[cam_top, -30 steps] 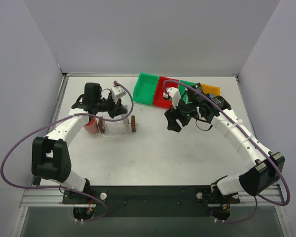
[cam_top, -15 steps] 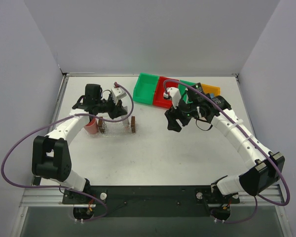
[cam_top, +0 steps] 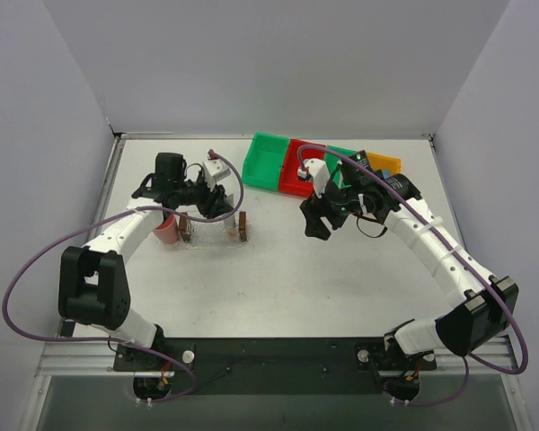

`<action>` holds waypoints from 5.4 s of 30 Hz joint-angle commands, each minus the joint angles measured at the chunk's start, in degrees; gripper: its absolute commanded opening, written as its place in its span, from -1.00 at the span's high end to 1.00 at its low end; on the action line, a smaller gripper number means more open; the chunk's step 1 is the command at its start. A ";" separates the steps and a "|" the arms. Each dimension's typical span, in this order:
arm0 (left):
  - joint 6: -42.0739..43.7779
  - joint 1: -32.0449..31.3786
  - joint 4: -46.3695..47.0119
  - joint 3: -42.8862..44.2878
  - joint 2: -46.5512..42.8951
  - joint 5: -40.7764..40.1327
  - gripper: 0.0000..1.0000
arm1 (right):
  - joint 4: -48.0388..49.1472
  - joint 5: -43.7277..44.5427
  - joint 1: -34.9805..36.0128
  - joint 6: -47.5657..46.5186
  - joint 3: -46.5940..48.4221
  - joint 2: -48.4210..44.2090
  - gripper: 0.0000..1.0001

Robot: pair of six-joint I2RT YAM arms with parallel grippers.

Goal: Prepare toiletry sets of a toothbrush and toothpaste on the tray

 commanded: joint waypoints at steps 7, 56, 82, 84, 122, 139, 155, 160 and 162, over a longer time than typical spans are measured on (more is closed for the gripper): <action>-1.86 0.89 0.89 4.83 -3.54 -1.60 -0.40 | 1.98 4.15 -1.37 1.34 0.07 -1.70 -0.27; -17.42 1.95 9.95 -5.98 -27.01 -13.90 -0.80 | 8.67 48.19 -22.30 23.93 21.51 39.25 -0.16; -16.90 1.86 10.39 -8.09 -27.18 -13.55 -0.80 | 5.24 51.71 -22.56 23.14 25.73 48.93 -0.07; -16.90 1.95 10.39 -8.17 -27.10 -13.46 -0.80 | 4.98 51.09 -22.56 23.23 25.73 49.19 0.01; -17.95 1.95 11.00 -7.74 -26.83 -11.79 -0.81 | 0.15 43.71 -23.79 19.37 27.76 36.36 1.00; -23.83 1.86 12.05 -1.94 -25.95 -10.04 -0.82 | -2.05 27.22 -23.79 17.26 21.61 16.86 1.00; -13.33 -12.36 0.37 13.27 -20.59 -7.38 -0.75 | -4.69 1.80 -8.85 11.72 18.52 0.58 1.00; -1.36 -22.81 -3.67 15.64 -20.42 -18.46 -0.76 | -7.50 -5.49 -7.62 14.35 23.09 3.66 1.00; 3.04 -25.46 -6.04 17.13 -19.46 -22.50 -0.77 | -8.73 -7.43 -7.44 14.36 24.50 4.98 1.00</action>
